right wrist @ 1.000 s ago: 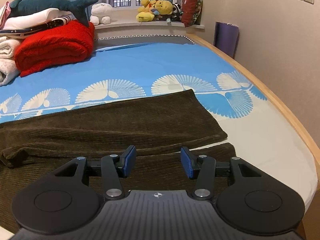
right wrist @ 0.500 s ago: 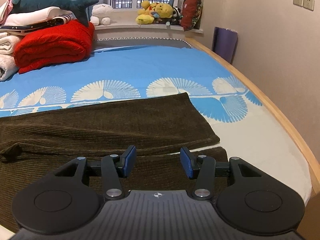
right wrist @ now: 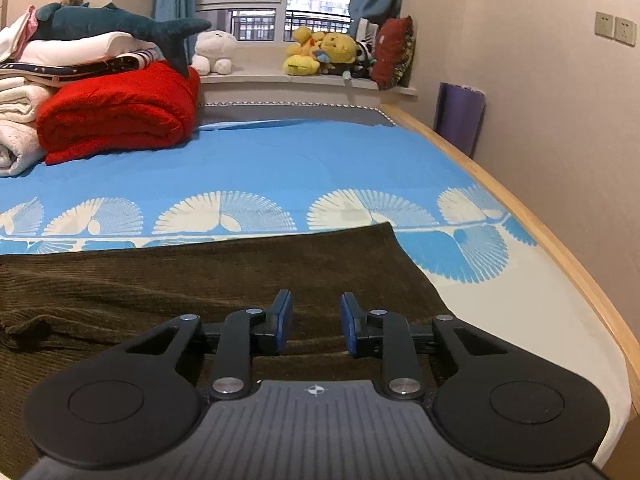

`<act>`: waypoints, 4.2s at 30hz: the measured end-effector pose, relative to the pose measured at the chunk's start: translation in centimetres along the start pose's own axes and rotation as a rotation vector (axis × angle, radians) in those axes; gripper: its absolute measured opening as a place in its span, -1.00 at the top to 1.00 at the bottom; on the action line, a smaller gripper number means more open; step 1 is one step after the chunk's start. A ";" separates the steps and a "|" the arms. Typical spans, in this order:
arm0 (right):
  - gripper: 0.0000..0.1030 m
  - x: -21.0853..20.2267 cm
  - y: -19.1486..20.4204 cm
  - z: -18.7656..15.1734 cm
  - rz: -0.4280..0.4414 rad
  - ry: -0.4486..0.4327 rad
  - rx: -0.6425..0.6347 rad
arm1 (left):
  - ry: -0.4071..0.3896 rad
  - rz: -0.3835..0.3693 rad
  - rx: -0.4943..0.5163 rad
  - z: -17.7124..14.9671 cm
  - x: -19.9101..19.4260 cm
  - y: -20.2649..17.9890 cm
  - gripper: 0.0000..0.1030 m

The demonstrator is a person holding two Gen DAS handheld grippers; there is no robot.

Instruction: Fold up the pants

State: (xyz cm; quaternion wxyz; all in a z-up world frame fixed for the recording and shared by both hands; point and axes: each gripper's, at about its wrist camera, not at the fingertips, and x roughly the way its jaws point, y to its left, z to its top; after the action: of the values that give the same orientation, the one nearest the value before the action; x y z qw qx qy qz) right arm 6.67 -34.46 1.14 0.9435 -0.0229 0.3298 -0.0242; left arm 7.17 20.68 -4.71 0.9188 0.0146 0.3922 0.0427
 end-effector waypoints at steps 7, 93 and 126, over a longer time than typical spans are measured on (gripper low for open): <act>0.45 0.6 1.9 1.1 0.034 -0.015 0.002 | -0.021 -0.033 0.026 1.4 0.7 -2.5 0.01; 0.77 3.3 -1.6 -1.4 0.099 0.174 0.211 | 0.372 -0.180 -0.719 -9.8 2.7 10.7 -0.32; 0.91 23.4 6.9 0.2 0.241 0.344 0.710 | 0.339 0.026 -0.577 -6.0 2.7 10.6 0.43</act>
State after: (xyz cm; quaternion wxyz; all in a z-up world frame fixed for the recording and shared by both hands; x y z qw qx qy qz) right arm 25.31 -28.97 -13.69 0.8200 0.3472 0.4541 -0.0295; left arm 3.99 31.43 -10.21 0.8062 -0.2484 0.5109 0.1654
